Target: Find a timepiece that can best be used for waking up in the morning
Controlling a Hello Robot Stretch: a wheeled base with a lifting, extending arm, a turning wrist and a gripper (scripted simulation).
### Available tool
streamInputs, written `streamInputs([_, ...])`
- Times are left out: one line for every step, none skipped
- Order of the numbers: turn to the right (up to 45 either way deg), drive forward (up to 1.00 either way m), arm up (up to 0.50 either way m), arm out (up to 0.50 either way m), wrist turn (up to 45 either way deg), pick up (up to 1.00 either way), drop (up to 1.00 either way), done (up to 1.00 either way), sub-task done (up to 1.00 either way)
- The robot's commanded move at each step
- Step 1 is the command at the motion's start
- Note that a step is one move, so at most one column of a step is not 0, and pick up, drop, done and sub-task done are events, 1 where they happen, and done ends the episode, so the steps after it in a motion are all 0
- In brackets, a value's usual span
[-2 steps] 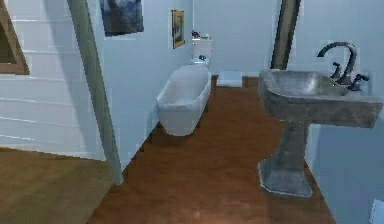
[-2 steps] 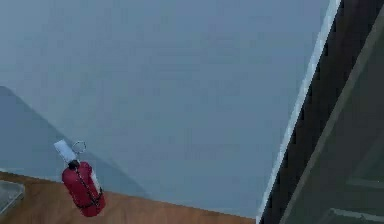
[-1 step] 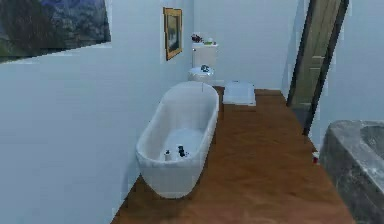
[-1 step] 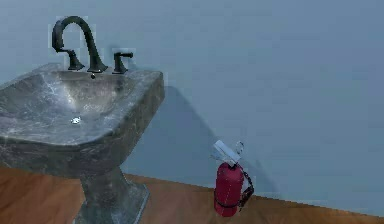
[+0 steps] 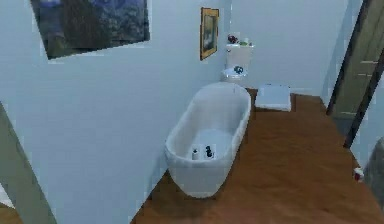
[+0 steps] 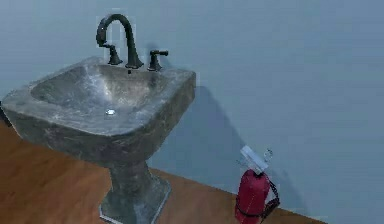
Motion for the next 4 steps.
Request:
streamInputs([0.0,0.2,0.0,0.0,0.0,0.0,0.0,0.0,0.0])
streamInputs([39.0,0.0,0.0,0.0,0.0,0.0,0.0,0.0,0.0])
streamInputs([0.0,0.8,0.0,0.0,0.0,0.0,0.0,0.0,0.0])
streamInputs([0.0,1.0,0.0,0.0,0.0,0.0,0.0,0.0,0.0])
